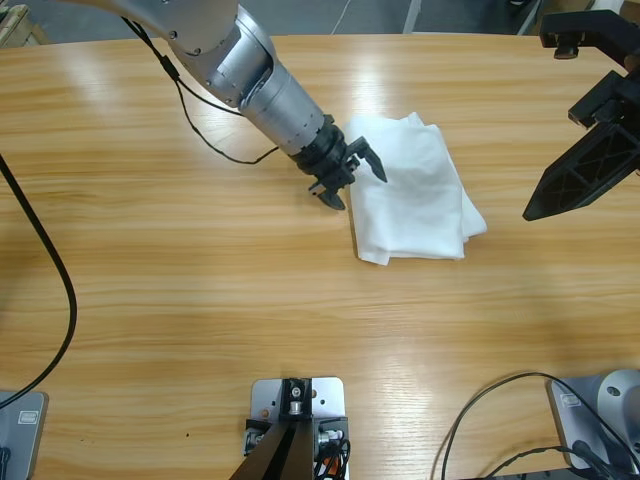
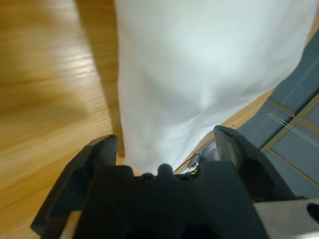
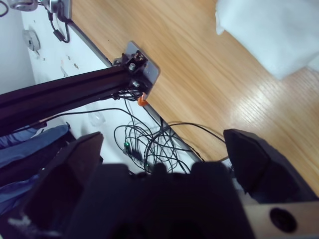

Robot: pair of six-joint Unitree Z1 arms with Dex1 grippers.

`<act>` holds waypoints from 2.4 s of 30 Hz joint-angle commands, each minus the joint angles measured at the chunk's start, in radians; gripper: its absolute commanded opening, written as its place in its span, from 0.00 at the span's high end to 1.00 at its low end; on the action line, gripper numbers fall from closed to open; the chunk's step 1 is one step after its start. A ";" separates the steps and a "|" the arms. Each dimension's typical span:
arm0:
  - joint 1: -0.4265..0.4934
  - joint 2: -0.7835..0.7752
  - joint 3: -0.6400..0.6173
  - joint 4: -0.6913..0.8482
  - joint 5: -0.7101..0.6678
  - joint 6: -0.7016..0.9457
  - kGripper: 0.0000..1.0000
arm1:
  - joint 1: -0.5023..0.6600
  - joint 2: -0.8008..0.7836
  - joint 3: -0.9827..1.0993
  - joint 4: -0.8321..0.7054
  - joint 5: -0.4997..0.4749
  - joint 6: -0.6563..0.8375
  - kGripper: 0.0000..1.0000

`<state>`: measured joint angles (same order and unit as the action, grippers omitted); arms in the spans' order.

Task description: Fold clothes

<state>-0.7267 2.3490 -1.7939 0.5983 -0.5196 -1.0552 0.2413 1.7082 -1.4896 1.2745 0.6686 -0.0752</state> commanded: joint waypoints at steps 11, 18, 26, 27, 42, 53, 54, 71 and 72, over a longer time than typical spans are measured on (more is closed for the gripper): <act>0.062 0.050 0.202 -0.414 -0.064 -0.207 0.46 | -0.011 0.007 0.019 0.011 0.021 -0.015 0.00; 0.084 0.027 0.252 -0.411 -0.076 -0.202 0.46 | -0.011 0.011 0.018 0.011 0.026 -0.015 0.00; 0.093 0.017 0.249 -0.359 -0.082 -0.149 0.38 | -0.011 0.026 0.009 0.009 0.038 -0.015 0.00; 0.093 0.022 0.232 -0.344 -0.085 -0.141 0.38 | -0.011 0.028 0.009 0.009 0.040 -0.015 0.00; 0.075 0.113 0.006 -0.159 -0.134 -0.147 0.44 | -0.011 0.019 -0.018 0.012 0.062 -0.015 0.00; 0.076 0.113 0.005 -0.075 -0.139 -0.144 0.49 | -0.012 0.023 -0.003 0.007 0.065 -0.021 0.00; 0.076 0.113 0.004 -0.075 -0.137 -0.145 0.50 | -0.016 0.027 -0.002 0.006 0.063 -0.023 0.00; 0.075 0.127 -0.063 0.023 -0.138 -0.065 0.73 | -0.085 0.019 0.009 -0.026 0.107 -0.028 0.00; 0.071 0.104 -0.051 0.023 -0.123 -0.037 0.70 | -0.104 0.036 0.016 -0.048 0.160 -0.029 0.00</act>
<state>-0.6451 2.4169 -1.8665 0.6063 -0.6435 -1.1816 0.2118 1.7091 -1.5127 1.2746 0.7216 -0.0931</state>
